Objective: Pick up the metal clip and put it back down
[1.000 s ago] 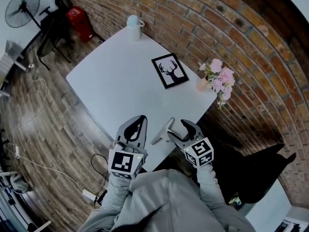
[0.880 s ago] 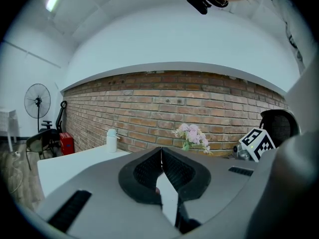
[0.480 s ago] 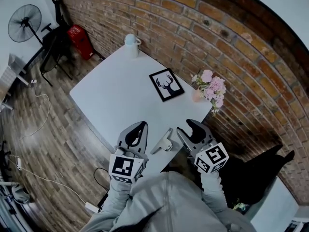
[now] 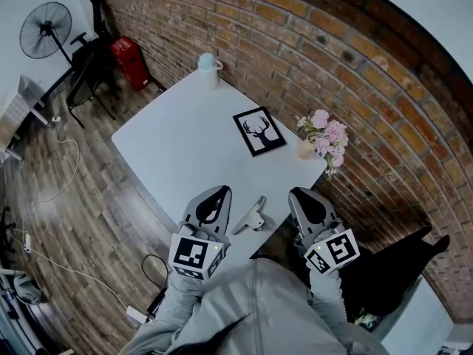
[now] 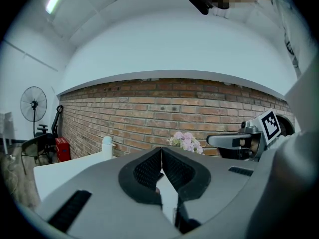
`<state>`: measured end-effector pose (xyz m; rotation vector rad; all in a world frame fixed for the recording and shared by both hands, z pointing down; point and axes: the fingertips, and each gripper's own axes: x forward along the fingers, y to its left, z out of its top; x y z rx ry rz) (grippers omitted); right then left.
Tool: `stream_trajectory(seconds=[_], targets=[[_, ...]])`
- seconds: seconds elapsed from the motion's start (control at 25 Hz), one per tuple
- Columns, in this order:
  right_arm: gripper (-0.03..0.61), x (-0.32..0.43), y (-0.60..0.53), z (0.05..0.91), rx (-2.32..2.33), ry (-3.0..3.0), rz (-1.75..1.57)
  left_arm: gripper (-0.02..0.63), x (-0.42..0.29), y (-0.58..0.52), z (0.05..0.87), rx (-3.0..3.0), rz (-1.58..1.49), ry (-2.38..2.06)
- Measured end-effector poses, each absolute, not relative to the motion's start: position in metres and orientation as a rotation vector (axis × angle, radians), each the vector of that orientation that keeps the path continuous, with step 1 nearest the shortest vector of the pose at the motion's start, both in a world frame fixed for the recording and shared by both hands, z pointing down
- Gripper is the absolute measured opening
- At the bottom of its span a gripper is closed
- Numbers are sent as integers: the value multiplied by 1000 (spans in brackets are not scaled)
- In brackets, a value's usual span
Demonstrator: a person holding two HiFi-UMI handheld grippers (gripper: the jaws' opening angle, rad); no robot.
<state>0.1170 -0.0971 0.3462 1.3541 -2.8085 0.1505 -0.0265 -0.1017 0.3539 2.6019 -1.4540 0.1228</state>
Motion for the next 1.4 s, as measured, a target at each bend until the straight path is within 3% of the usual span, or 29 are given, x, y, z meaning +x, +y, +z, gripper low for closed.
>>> stream_trajectory(seconds=[1.4], targets=[[23,132,-102,354,1349,-2779,108,28,-33,-92,368,2508,140,-1553]])
